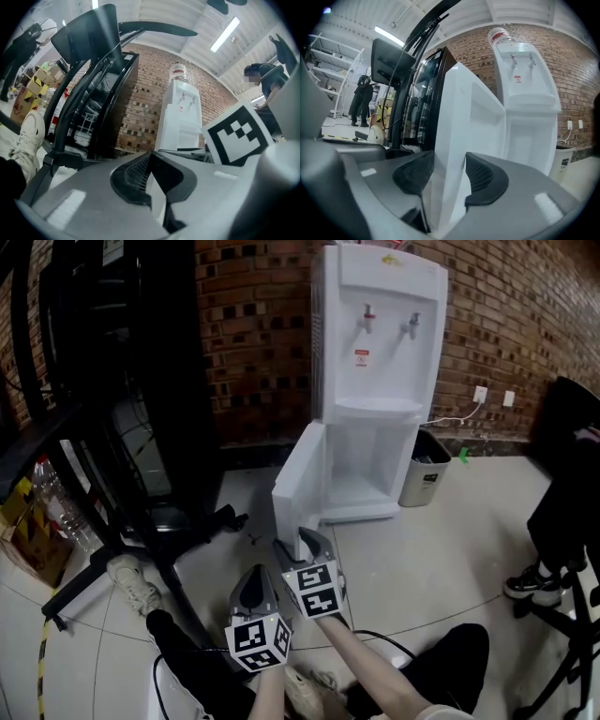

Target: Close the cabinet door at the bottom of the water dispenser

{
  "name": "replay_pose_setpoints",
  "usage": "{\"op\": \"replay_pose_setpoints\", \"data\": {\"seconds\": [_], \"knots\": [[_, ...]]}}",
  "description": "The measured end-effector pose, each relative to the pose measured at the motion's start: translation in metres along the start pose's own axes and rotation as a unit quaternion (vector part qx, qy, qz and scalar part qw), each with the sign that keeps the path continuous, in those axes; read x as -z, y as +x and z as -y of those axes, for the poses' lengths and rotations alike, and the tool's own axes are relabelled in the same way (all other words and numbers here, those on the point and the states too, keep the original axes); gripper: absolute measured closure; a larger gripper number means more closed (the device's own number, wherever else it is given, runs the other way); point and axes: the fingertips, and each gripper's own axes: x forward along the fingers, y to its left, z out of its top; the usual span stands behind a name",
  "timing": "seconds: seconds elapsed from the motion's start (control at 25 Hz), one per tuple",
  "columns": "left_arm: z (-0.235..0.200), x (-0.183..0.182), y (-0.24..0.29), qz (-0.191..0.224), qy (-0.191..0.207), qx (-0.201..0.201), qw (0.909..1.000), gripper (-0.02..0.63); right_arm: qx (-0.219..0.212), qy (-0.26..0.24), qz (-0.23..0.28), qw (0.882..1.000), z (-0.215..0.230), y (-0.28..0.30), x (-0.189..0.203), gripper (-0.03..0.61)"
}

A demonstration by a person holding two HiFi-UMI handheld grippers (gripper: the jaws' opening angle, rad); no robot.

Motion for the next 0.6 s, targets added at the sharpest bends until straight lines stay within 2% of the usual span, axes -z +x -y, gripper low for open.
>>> {"op": "replay_pose_setpoints", "data": {"seconds": [0.36, 0.48, 0.6], "knots": [[0.025, 0.013, 0.004, -0.01, 0.027, 0.034, 0.999, 0.604, 0.076, -0.022, -0.017, 0.997, 0.062, -0.06, 0.019, 0.37], [0.03, 0.021, 0.005, -0.013, 0.04, 0.038, 0.9984, 0.603, 0.112, -0.016, -0.021, 0.993, 0.084, -0.078, 0.024, 0.383], [0.038, 0.022, 0.006, -0.008, 0.036, 0.049, 0.9981, 0.603, 0.151, -0.004, -0.021, 0.988, 0.107, -0.093, 0.029, 0.391]]}}
